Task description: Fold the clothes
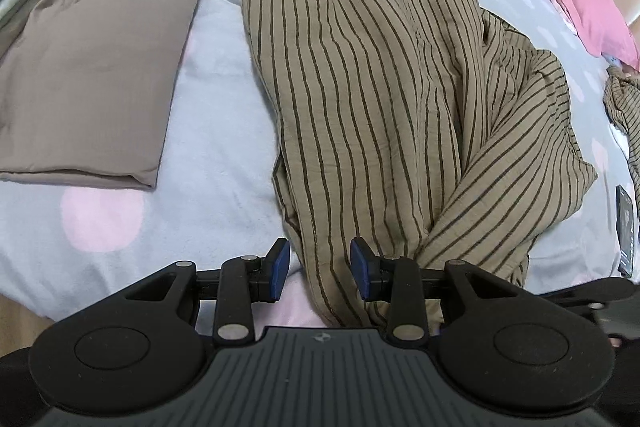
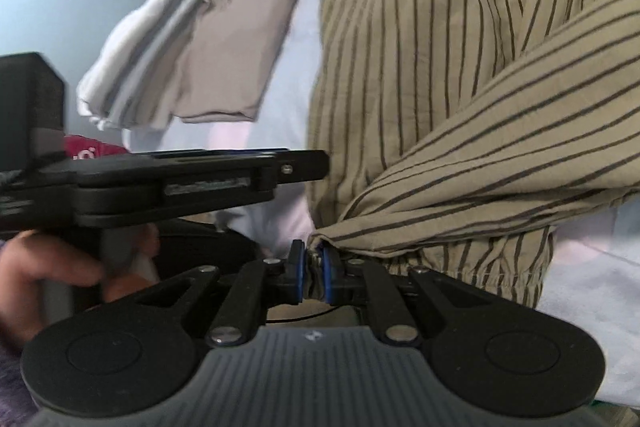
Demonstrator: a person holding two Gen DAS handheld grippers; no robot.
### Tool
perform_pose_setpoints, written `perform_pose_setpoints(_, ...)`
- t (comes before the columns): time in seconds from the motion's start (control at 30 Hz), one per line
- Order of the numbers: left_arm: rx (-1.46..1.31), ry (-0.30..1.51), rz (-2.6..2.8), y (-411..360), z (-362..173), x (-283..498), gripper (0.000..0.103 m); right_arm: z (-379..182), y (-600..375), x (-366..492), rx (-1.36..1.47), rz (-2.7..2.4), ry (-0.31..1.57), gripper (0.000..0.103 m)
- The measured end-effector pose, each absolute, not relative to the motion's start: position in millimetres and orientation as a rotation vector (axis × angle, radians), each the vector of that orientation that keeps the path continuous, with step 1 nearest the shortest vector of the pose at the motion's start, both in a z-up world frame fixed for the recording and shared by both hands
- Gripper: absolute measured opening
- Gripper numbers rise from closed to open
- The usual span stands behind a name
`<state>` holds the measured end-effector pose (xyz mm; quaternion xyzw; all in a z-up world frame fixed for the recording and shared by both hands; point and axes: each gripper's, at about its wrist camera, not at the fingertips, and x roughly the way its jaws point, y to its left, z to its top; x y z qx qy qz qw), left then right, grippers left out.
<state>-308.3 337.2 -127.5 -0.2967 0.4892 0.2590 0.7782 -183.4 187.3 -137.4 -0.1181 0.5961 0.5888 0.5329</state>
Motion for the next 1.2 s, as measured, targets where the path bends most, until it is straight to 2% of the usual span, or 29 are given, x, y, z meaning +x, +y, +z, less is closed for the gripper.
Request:
perform_pose_setpoints(0.23, -0.637, 1.069, 0.547, 336.6, -129.8, -308.5, 0.031, -159.4, 194.0, -188.3, -0.283, 1.373, 1.434, 0.011)
perform_pose_setpoints(0.3, -0.638, 1.072, 0.546, 336.8, -131.9, -306.8, 0.031, -155.5, 191.9, -187.9, -0.271, 1.383, 1.431, 0.014)
perform_pose_setpoints(0.4, -0.639, 1.073, 0.544, 337.2, -131.6, -308.6, 0.031, -149.7, 188.7, -187.3, -0.255, 1.398, 1.426, 0.031)
perform_pose_setpoints(0.47, -0.632, 1.075, 0.546, 337.5, -131.1, -308.6, 0.031, -144.6, 186.2, -187.7, -0.248, 1.411, 1.417, 0.051)
perform_pose_setpoints(0.53, -0.627, 1.076, 0.546, 336.7, -130.7, -306.9, 0.031, -134.9, 182.2, -191.6, -0.285, 1.424, 1.373, 0.062)
perform_pose_setpoints(0.77, -0.593, 1.090, 0.555, 334.1, -128.5, -302.5, 0.034, -108.7, 161.2, -184.4, -0.379, 1.399, 1.286, 0.071)
perform_pose_setpoints(0.83, -0.572, 1.101, 0.559, 332.9, -128.1, -301.2, 0.038, -103.5, 151.3, -174.8, -0.387, 1.380, 1.277, 0.071)
perform_pose_setpoints(1.2, -0.483, 1.151, 0.563, 339.1, -120.3, -287.9, 0.038, -100.6, 96.8, -66.3, -0.359, 1.069, 1.300, 0.071)
